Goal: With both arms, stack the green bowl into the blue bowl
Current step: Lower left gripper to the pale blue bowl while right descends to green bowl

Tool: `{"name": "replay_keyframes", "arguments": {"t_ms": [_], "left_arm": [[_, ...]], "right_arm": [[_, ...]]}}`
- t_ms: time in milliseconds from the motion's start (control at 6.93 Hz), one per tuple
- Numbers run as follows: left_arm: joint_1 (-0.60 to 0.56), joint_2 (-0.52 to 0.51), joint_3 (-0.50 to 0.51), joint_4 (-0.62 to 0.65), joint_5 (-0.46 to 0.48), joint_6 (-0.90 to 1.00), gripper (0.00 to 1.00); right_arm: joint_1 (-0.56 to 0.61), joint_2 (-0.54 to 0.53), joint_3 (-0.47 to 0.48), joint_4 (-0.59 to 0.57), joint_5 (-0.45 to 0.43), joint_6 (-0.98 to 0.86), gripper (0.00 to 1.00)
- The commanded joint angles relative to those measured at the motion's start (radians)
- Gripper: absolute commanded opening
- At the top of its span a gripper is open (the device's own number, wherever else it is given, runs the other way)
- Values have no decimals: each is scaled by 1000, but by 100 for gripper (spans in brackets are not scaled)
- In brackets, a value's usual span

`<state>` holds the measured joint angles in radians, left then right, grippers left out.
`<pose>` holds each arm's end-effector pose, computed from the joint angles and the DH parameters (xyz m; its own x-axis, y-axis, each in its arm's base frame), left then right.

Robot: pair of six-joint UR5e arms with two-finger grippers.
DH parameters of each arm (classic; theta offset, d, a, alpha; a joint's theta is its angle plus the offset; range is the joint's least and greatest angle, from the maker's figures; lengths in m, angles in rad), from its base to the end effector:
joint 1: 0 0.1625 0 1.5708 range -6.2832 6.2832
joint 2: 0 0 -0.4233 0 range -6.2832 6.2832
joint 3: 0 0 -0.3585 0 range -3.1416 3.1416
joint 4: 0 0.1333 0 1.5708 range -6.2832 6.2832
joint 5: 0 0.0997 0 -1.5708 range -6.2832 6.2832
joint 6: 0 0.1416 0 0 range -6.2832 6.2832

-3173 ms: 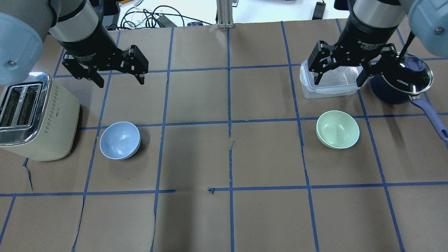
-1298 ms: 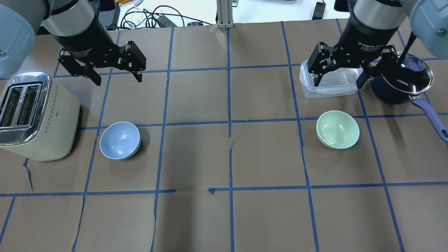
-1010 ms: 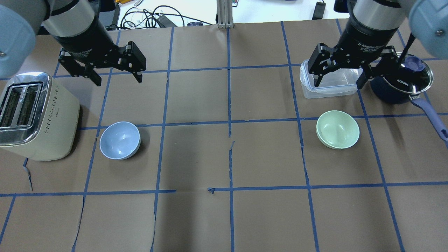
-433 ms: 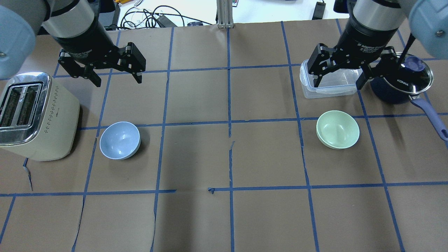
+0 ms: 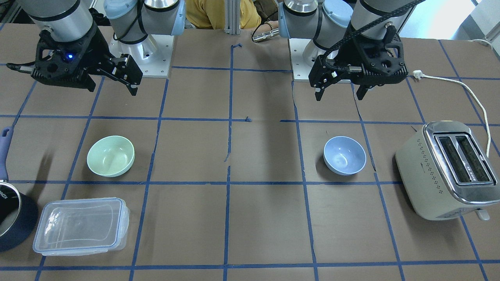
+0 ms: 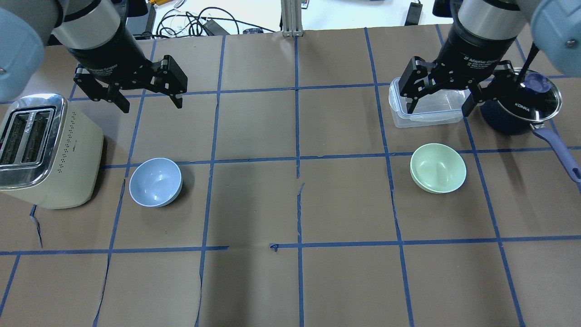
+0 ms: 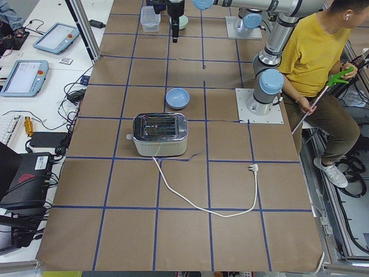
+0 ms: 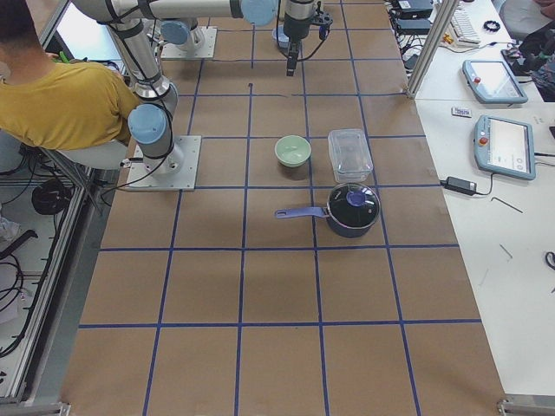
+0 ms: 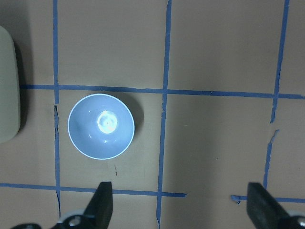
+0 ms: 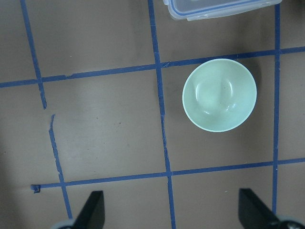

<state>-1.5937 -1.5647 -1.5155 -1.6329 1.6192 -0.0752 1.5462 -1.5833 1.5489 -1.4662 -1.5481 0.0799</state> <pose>-0.1368 -0.4518 0.4663 -0.9975 -0.0523 -0.0483 -0.0522 0.9986 -0.0029 0.1256 -0.4457 0.4499 -0.9943 0.1057 -0.0170 0.1042 0.9920 0.0717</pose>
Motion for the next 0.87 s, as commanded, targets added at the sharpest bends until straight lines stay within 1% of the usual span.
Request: {"name": "replay_keyframes", "arguments": {"t_ms": [0, 144, 433, 577, 721], "left_arm": [[1, 0, -5, -4, 4, 21, 100], [17, 3, -20, 1, 1, 61, 100], [49, 5, -32, 2, -2, 74, 100], [90, 0, -40, 2, -1, 127, 100], [177, -8, -78, 11, 2, 212, 100]], "right_arm": [[0, 0, 0, 1, -3, 0, 100], [0, 0, 0, 1, -7, 0, 100], [0, 0, 0, 1, -4, -2, 100], [0, 2, 0, 1, -4, 0, 100], [0, 0, 0, 1, -10, 0, 100]]}}
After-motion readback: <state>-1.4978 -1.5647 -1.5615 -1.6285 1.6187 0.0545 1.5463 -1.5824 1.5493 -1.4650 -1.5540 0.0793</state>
